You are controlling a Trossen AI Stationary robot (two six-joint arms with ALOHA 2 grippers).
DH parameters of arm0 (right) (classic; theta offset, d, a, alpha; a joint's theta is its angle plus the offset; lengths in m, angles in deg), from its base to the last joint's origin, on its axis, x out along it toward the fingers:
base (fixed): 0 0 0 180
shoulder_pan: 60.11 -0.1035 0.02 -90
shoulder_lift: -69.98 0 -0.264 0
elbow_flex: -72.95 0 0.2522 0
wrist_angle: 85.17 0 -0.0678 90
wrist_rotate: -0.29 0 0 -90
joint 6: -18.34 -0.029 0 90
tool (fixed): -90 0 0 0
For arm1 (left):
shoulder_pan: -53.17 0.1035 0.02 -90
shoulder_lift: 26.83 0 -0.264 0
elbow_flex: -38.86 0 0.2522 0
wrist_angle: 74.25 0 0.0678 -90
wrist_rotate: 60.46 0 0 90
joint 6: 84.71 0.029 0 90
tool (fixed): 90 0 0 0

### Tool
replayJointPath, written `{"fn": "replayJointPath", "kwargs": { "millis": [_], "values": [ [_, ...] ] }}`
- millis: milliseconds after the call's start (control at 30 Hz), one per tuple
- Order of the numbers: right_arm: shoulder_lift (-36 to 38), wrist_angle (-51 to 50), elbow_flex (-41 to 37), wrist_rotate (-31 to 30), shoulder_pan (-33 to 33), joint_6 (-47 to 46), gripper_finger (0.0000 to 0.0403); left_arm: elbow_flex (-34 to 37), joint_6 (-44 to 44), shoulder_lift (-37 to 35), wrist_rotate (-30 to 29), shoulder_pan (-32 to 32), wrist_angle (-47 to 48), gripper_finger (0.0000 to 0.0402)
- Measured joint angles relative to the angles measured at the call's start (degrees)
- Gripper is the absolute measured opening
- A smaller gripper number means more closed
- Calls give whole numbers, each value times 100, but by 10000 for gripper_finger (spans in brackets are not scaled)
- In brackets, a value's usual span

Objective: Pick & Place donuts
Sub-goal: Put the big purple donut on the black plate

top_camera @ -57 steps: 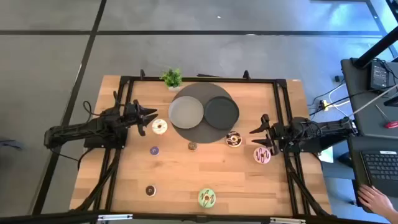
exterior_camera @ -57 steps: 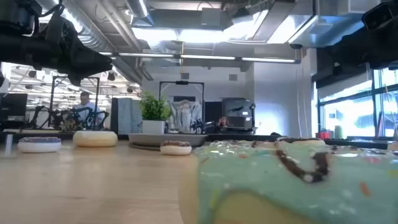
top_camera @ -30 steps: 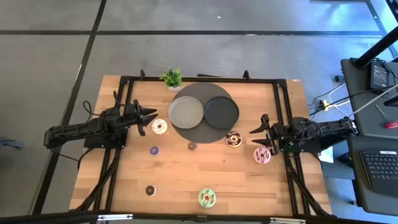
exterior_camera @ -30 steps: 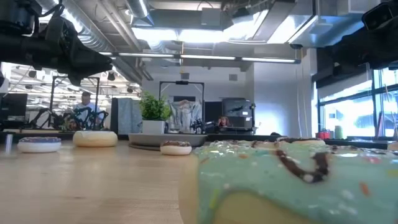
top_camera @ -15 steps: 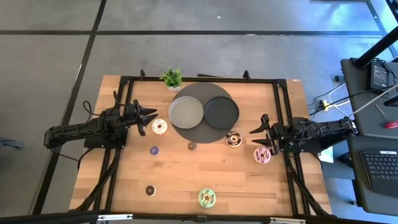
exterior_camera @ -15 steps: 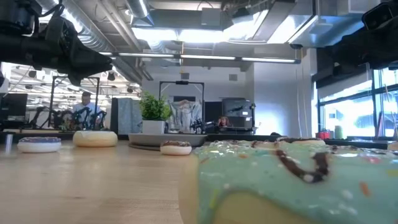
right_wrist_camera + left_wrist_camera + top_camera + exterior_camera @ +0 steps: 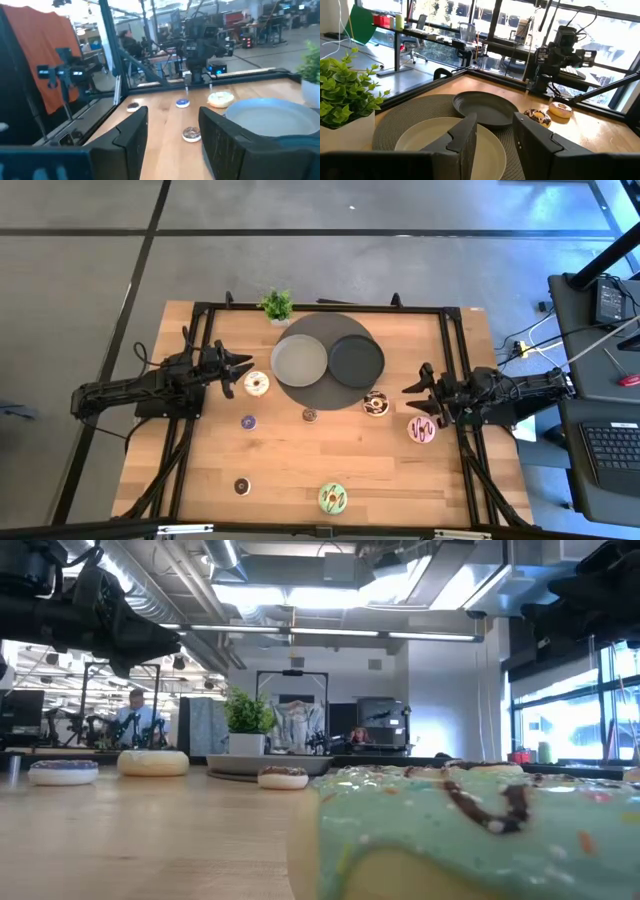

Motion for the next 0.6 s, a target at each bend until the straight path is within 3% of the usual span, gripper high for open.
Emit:
{"fn": "replayJointPath", "kwargs": {
  "millis": [267,400,600],
  "values": [
    [0,5,0,-242,0,-685,177,0,1,1,-1,0,0,123],
    [-2,201,0,-349,0,-387,177,-1,0,-1,-1,0,0,123],
    [-302,413,387,-2563,-2,-523,177,-1,1,0,-1,1,0,123]
  ]
}}
